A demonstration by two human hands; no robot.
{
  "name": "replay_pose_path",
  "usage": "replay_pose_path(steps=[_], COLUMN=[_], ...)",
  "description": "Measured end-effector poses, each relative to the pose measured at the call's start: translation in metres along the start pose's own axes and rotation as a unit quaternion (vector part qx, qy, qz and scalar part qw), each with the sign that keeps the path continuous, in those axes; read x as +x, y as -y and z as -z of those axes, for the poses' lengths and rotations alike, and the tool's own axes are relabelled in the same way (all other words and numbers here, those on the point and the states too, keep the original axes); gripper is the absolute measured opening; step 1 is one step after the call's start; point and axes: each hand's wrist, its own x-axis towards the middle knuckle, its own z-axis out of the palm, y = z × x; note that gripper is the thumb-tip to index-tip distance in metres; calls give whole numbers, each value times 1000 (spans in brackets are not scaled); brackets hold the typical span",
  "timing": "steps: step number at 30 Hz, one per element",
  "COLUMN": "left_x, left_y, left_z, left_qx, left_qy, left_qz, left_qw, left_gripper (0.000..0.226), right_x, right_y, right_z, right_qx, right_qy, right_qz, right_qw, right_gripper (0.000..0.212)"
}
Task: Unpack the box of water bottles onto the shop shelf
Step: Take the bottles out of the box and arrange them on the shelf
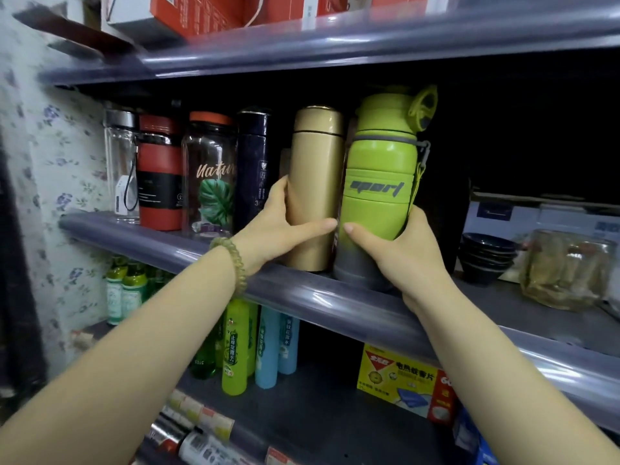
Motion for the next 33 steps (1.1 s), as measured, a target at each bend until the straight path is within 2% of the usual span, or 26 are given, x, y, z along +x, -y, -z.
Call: replay_pose_path(steps=[2,3,5,7,9,13,15,18,20,22,24,27,29,31,33], left_x=[-1,0,2,5,7,10,11,8,5,6,11,19,24,28,31], left_y=[-6,-7,-7,-3,1,4,6,3,-3,-4,-1,5,9,11,14], left_z=[-13,-17,-17,-9,4,22,27,16,2,-6,-4,12,23,29,30], left_qx=[46,67,90,71,32,-47,-64,-63,-8,12,4,-62,-106,-155,-195], left_qy=[-139,-184,-204,-171,-107,59,98,96,46,-6,-15,62,127,181,204], left_qz=[-10,-14,-21,-16,-6,-18,-25,-15,-16,-29,-31,-13,-10,-4,16], left_qw=[989,981,975,983,994,997,993,993,999,999,999,996,986,971,959], left_gripper=[111,103,95,101,101,58,73,113,126,115,101,82,76,89,108], right_x=[1,1,2,2,1,0,1,1,0,-2,-3,-1,0,0,-2], right_y=[-2,-2,-3,-3,-2,3,4,5,5,5,6,6,6,7,7], right_z=[0,0,0,0,1,4,6,7,7,7,8,10,10,11,10], right_qx=[0,0,1,-1,0,21,46,60,60,60,60,55,50,51,61], right_qy=[1,0,3,7,9,14,28,36,33,31,32,40,42,41,40], right_qz=[4,6,7,7,6,-11,-21,-28,-26,-25,-25,-26,-32,-35,-38], right_qw=[1000,1000,1000,1000,1000,1000,998,997,997,997,997,997,997,997,997], right_gripper=[92,91,91,94,95,82,71,68,68,66,65,65,66,66,64])
